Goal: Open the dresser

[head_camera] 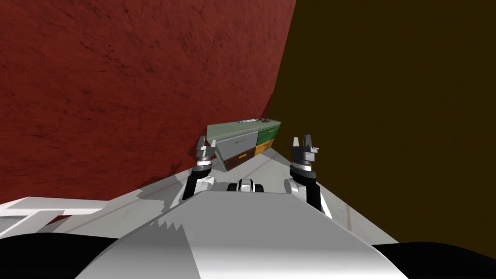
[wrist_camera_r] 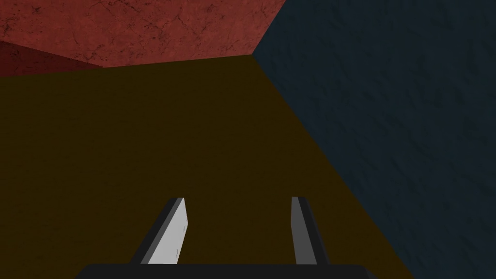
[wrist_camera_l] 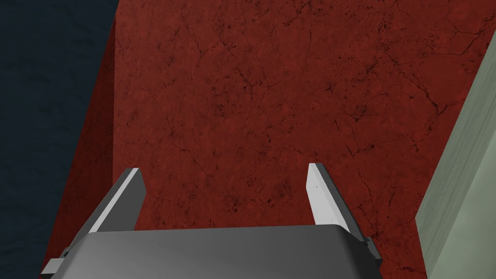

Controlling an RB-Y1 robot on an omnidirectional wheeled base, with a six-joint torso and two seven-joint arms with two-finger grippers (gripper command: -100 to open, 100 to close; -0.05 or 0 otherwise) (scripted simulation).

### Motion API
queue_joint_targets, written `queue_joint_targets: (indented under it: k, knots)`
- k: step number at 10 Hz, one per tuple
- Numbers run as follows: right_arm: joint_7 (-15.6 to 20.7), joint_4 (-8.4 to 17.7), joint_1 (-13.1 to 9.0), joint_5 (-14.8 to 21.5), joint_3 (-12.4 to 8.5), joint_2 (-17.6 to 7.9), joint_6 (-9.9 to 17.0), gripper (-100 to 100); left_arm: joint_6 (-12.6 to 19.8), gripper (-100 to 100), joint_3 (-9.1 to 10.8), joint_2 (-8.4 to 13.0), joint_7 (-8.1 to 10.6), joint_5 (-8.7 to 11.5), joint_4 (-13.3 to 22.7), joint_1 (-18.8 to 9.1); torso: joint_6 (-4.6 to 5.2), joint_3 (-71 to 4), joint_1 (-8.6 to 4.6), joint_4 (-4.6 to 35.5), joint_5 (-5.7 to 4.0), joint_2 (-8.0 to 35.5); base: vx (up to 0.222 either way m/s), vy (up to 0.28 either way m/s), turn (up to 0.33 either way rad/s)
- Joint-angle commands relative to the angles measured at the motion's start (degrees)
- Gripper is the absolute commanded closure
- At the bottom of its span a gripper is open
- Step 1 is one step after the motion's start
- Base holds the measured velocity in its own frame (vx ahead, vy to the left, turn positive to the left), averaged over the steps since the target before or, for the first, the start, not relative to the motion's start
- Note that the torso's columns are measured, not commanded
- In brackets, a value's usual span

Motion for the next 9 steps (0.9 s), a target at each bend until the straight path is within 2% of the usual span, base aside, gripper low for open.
queue_joint_targets:
  k: [1,9]
  knots:
    - [0.0,0.0,0.0,0.0,0.0,0.0,0.0,0,0.81,-100,-0.11,1.19,0.86,0.09,2.76,-0.12,0.0,-0.04,0.0,-0.02,-0.01,-0.08,0.135,-0.07,0.102]
    - [0.0,0.0,0.0,0.0,0.0,0.0,0.0,0,5.18,-100,0.45,3.68,5.1,1.07,14.48,-1.59,0.01,-0.04,0.09,-0.02,0.02,-0.05,0.158,-0.117,0.157]
